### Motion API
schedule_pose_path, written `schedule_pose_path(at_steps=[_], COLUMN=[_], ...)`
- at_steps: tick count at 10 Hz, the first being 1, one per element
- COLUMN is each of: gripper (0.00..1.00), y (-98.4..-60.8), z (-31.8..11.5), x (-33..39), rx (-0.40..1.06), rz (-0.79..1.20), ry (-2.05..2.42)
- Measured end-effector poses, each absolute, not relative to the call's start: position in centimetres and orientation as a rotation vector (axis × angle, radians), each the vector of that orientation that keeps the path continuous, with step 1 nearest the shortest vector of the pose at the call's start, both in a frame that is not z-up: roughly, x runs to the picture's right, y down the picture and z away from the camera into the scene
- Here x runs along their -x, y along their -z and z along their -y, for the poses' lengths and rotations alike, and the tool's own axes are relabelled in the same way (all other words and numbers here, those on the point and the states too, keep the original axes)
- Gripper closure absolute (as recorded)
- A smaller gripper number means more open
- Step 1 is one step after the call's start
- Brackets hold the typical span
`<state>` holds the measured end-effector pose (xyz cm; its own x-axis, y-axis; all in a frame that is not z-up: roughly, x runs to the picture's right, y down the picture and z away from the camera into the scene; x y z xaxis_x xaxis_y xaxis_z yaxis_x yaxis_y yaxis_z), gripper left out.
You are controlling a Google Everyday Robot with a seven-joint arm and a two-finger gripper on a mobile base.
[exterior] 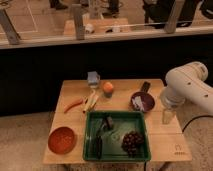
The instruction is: Place towel in tray
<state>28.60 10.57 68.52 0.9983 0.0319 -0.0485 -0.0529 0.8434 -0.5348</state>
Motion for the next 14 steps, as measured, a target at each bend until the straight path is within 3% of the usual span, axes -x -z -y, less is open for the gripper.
schedule_pose_path(at_steps=[8,11,14], gripper=[0.21,0.42,0.42], y=[-74.2,-78.2,-81.4], z=[-7.6,-7.2,-6.2], x=[-26.0,-25.3,-25.3], rx=[0.485,0.466,0.449], rz=[0.112,0.126,0.111], ry=[-0.010,0.012,0.026])
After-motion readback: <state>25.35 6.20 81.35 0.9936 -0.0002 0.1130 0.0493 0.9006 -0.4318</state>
